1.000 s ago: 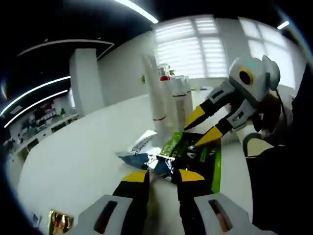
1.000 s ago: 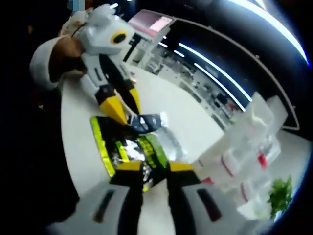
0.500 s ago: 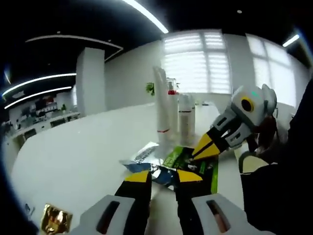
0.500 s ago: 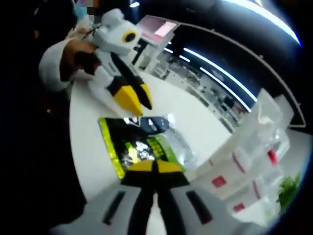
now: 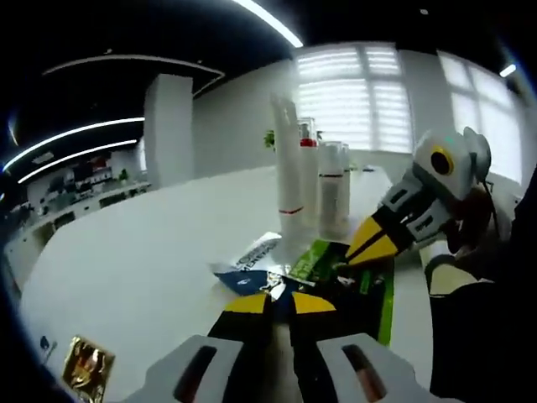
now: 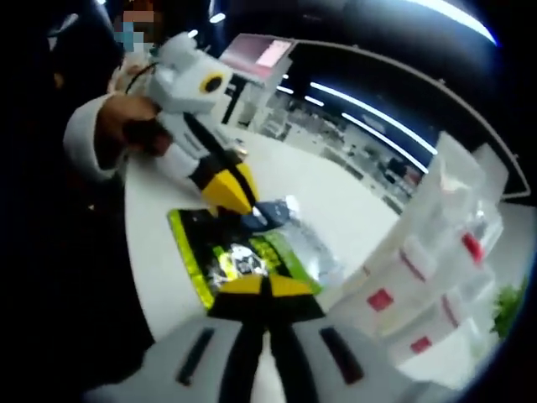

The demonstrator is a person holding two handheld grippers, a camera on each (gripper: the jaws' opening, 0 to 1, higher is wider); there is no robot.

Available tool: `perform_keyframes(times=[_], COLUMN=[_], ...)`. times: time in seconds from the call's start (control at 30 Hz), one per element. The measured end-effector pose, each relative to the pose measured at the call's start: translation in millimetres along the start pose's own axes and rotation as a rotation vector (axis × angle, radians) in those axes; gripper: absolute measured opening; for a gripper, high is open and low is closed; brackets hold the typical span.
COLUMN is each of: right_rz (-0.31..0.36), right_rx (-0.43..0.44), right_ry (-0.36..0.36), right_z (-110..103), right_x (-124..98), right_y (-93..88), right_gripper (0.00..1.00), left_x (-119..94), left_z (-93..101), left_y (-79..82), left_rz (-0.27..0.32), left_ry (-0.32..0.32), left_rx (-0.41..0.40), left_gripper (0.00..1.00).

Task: Arrange the skincare products in the storage area until every visible bottle or jar stands upright without overlapping.

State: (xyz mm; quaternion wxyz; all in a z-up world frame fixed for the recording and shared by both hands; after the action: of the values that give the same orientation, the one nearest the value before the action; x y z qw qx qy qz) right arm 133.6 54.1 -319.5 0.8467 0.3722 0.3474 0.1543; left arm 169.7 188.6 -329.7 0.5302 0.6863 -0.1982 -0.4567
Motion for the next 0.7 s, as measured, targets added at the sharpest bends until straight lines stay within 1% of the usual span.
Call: perform_keyframes(times=[0.03, 0.23, 0.3, 0.37, 0.4, 0.53, 0.63, 0.7], right_rz=[0.001, -0.008, -0.006, 0.000, 0.002, 0.001, -0.005, -0.005], right_rx=[0.005, 0.056, 0.070, 0.072, 0.074, 0.098, 0.104, 0.108], right_ry=[0.001, 0.010, 0.014, 0.017, 0.019, 0.022, 0.021, 0.020], right_z=[-0.2, -2.1, -1.5, -1.5, -1.6, -1.3, -1.0, -0.8], right_x=[-0.1, -1.8, -1.7, -1.6, -1.5, -1.2, -0.9, -0.8], right_y=[-0.1, -0.4, -1.0, -1.3, -1.2, -1.3, -1.0, -1.0], right_gripper=[0.00, 0.00, 0.00, 0.00, 0.00, 0.00, 0.00, 0.00], left_x=[0.7, 2.1, 2.2, 2.7, 3.4, 3.7, 3.7, 3.7], left_z=[1.2, 3.3, 3.5, 7.8, 8.9, 8.7, 9.3, 9.7], left_y=[-1.0, -0.8, -0.9, -1.1, -0.5, -0.7, -0.9, -0.8], left_rz=[-0.011, -0.005, -0.006, -0.015, -0.012, -0.017, -0.014, -0.012], left_ry=[-0.002, -0.005, -0.004, -0.035, -0.038, -0.026, -0.038, -0.044], left_rx=[0.010, 0.012, 0.016, -0.010, -0.028, -0.023, -0.038, -0.032], left_gripper=[0.08, 0.08, 0.06, 0.00, 0.00, 0.00, 0.00, 0.00])
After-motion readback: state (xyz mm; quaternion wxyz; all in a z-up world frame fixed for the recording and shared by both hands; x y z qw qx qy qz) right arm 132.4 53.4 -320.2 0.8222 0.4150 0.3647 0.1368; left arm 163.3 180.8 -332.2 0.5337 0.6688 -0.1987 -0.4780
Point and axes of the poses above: the point that each gripper's makers call its tool centre point, and the gripper's own axes: x roughly forward along the fingers, z roughly to its right, y roughly out of its top, the point moved 5 cm from there along -x, roughly backward along the fingers, and after that the axes turned 3 degrees about -z, right-handed, at the moved point
